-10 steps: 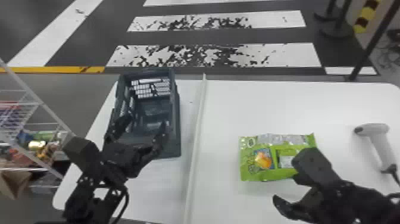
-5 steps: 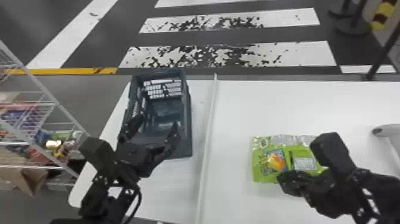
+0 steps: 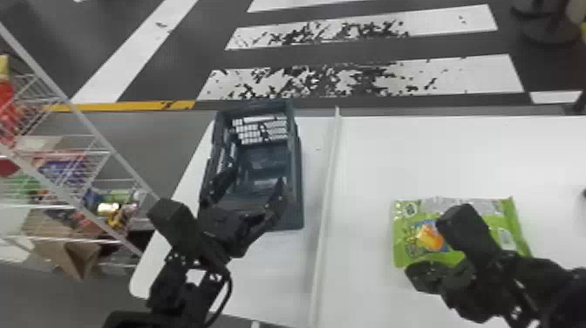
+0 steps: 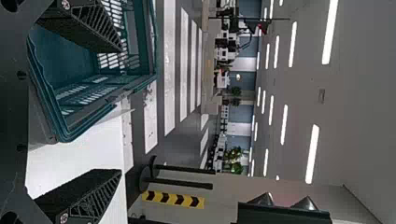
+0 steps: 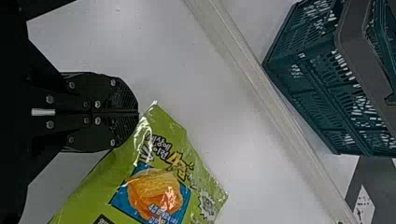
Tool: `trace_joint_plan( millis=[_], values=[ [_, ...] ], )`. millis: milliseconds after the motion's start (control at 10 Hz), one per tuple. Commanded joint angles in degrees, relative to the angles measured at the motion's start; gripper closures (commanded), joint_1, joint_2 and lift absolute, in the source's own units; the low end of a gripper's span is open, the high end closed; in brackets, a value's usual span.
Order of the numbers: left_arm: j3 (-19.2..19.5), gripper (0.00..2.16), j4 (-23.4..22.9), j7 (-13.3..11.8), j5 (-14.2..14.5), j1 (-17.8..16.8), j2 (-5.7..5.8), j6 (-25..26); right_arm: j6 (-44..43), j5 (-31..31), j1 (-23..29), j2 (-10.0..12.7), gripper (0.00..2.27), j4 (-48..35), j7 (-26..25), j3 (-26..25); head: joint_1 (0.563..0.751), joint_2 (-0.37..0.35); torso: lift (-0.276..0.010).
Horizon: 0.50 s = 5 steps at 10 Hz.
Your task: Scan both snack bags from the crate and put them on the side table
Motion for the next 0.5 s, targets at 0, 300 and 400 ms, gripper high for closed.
trace_joint_plan(
  millis=[0, 300, 400],
  values=[
    [-0.08, 0.08, 0.00, 0.00, 0.00, -0.12, 0.01, 0.76, 0.02, 0.39, -2.06, 2.22, 2.25, 2.43, 0.00, 0.38, 0.695, 0.269, -0.087],
    [-0.26, 0.08, -0.09, -0.09, 0.00, -0.47, 0.01, 1.29, 0.55, 2.32, -6.37, 5.21, 2.25, 6.29, -0.35, 0.55, 0.695, 0.277, -0.087],
    [-0.26, 0.08, -0.09, -0.18, 0.00, -0.47, 0.01, 1.46, 0.55, 3.02, -7.60, 5.92, 2.25, 7.70, -1.05, 0.73, 0.695, 0.274, -0.087]
  ],
)
